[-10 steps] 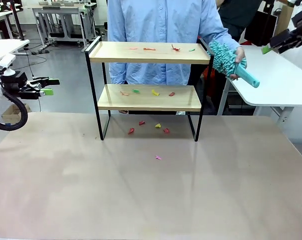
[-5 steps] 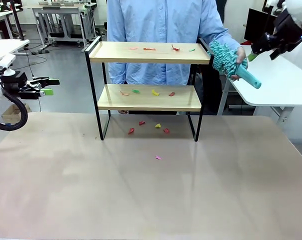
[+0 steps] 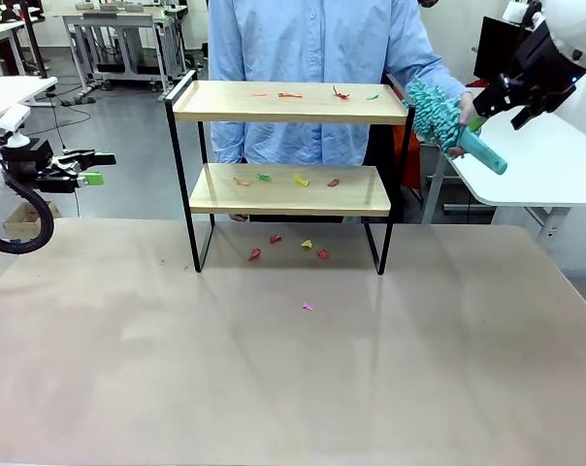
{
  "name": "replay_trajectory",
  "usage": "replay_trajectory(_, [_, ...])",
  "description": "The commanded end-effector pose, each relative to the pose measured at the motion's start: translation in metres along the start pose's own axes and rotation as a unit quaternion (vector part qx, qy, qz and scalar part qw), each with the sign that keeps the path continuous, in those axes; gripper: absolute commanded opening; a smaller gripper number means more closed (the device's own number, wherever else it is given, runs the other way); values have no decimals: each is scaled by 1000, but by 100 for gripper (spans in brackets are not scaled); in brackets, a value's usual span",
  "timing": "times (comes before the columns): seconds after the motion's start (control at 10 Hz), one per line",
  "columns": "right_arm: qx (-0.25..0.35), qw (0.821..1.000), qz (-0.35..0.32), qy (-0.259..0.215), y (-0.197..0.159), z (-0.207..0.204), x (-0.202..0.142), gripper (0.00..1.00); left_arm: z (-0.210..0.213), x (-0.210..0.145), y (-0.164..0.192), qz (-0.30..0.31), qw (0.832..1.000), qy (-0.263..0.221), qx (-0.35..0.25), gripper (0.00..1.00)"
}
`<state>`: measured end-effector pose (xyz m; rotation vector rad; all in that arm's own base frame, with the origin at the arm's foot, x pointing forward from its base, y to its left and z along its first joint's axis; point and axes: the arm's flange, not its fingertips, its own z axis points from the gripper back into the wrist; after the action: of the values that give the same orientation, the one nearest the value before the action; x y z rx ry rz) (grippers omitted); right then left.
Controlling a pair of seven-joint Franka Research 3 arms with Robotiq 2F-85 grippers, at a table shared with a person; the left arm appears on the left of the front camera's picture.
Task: Clean the shelf.
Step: Pick up the Duster handed by the human.
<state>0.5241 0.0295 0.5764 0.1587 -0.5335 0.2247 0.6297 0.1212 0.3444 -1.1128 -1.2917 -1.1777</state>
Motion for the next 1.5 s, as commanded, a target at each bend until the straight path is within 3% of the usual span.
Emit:
replay_trajectory(0.0, [-15,1000,-15,7,12,-3,-13,100,0,2,0,-2,1000,3,1,100])
replay_trajectory(0.8, [-44,998,-36,10,15,-34,-24,100,0,2,0,-2,1000,3,1,100])
replay_trajectory(0.9, [-50,998,-35,9,15,-33,-24,40,0,2,0,-2,1000,3,1,100])
replay_trajectory(1.0, [-52,998,-35,14,15,-34,-24,40,0,2,0,-2,1000,3,1,100])
replay_trajectory(1.1, [-57,998,-35,19,15,-32,-25,0,0,2,0,-2,1000,3,1,100])
replay_trajectory(1.2, [-56,997,-36,24,14,-32,-25,38,0,2,0,-2,1000,3,1,100])
replay_trajectory(1.3, [-54,997,-37,27,12,-31,-25,0,0,2,0,-2,1000,3,1,100])
replay_trajectory(1.4, [-54,998,-35,28,13,-30,-25,0,0,2,0,-2,1000,3,1,100])
